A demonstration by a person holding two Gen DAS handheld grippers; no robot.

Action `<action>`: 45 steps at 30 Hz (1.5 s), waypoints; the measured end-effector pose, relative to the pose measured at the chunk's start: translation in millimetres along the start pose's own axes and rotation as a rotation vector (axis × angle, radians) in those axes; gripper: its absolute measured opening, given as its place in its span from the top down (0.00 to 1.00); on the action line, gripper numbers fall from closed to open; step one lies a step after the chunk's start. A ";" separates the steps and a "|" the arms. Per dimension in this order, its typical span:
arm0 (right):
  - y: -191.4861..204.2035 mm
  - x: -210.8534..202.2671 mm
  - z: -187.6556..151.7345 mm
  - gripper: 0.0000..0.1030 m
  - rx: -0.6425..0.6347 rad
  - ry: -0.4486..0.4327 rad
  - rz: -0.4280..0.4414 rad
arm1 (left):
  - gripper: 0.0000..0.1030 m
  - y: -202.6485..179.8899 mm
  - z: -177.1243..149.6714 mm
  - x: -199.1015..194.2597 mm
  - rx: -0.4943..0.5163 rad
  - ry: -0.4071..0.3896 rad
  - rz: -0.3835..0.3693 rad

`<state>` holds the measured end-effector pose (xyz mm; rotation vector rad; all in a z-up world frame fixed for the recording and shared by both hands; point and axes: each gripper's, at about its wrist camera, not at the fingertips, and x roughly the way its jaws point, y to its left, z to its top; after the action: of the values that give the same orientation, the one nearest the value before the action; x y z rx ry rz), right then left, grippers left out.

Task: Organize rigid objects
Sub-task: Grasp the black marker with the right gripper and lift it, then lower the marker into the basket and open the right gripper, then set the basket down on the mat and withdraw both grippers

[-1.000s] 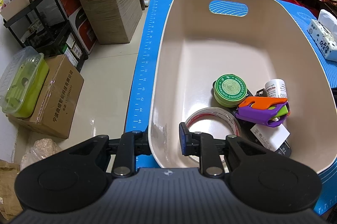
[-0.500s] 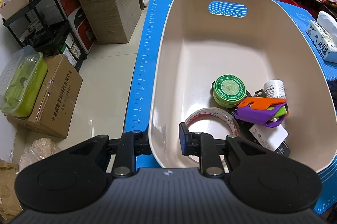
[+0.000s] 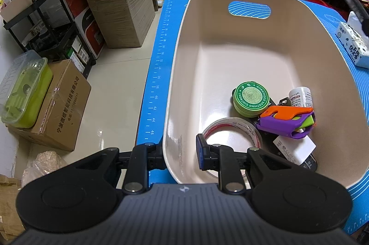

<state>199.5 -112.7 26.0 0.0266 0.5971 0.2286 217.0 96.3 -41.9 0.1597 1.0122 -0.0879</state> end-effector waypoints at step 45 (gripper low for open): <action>46.8 -28.7 -29.0 0.09 0.021 0.140 -0.021 | 0.20 -38.8 -0.7 -89.9 0.050 -0.163 -0.001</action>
<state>150.7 -74.6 22.1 0.0251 0.7385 0.2051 163.2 58.2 30.5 0.1945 0.8475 -0.1247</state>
